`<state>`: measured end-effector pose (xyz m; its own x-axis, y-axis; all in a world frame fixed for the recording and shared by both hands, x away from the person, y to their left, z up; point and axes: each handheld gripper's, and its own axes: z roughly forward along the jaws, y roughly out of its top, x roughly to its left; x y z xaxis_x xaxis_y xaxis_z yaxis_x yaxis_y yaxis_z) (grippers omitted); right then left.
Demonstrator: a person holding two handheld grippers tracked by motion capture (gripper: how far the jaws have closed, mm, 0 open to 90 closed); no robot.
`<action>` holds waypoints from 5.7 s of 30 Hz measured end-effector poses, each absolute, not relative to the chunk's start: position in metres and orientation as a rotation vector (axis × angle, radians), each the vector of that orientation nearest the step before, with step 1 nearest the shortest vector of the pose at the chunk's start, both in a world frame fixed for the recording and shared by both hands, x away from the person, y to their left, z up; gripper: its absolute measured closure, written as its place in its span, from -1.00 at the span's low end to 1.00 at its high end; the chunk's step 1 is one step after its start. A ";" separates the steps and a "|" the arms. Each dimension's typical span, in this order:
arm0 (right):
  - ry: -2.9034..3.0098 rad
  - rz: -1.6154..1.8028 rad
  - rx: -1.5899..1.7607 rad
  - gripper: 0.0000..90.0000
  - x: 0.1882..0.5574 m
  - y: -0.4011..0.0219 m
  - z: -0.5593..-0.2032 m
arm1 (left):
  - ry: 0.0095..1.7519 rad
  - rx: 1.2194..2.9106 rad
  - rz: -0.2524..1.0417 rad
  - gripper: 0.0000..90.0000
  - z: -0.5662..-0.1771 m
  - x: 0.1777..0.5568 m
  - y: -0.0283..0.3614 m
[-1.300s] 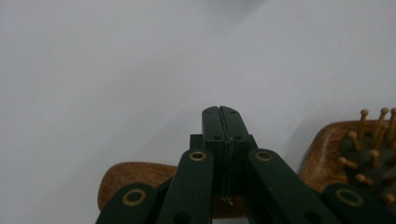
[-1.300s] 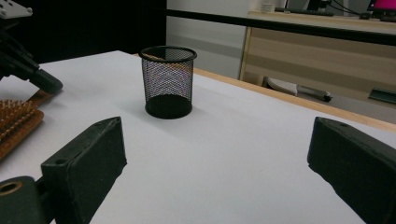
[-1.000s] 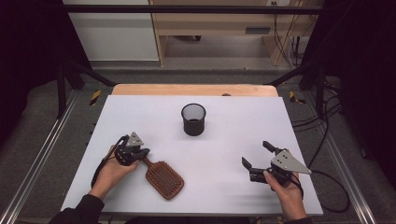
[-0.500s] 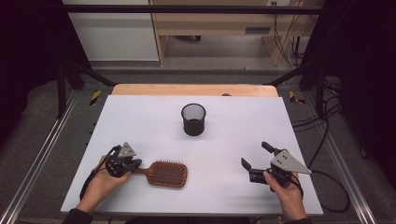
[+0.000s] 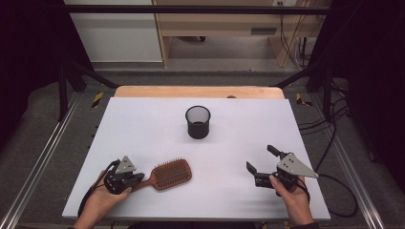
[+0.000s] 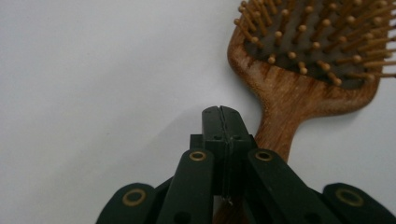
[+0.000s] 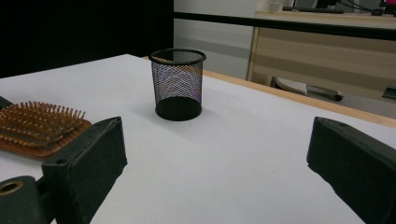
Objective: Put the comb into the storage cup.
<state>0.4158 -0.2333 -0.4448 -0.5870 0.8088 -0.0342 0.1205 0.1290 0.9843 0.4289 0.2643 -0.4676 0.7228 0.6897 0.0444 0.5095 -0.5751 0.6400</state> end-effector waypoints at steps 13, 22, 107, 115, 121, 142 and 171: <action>1.822 1.496 0.908 -0.90 0.416 -0.234 -0.446 | 0.923 2.297 0.329 1.00 -0.466 0.416 0.268; 1.838 1.490 0.897 -0.90 0.415 -0.232 -0.446 | 0.942 2.293 0.304 1.00 -0.465 0.406 0.263; 1.891 1.471 0.910 -0.91 0.417 -0.230 -0.450 | 0.943 2.586 0.197 0.32 -0.450 0.422 0.215; 1.896 1.470 0.909 -0.90 0.417 -0.230 -0.450 | 0.903 2.632 0.237 0.47 -0.450 0.419 0.209; 1.903 1.467 0.908 -0.90 0.418 -0.230 -0.451 | 0.922 2.623 0.248 0.48 -0.451 0.418 0.207; 1.911 1.466 0.904 -0.90 0.418 -0.229 -0.451 | 0.876 2.474 0.348 0.62 -0.453 0.413 0.211; 1.935 1.584 1.003 -0.82 0.429 -0.183 -0.452 | 0.777 2.300 0.518 0.62 -0.455 0.429 0.169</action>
<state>0.4287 -0.1827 -0.4520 -0.6385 0.7623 0.1056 0.2541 0.0793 0.9639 0.4292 0.1688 -0.4547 0.7465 0.6472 0.1545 0.3914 -0.6148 0.6847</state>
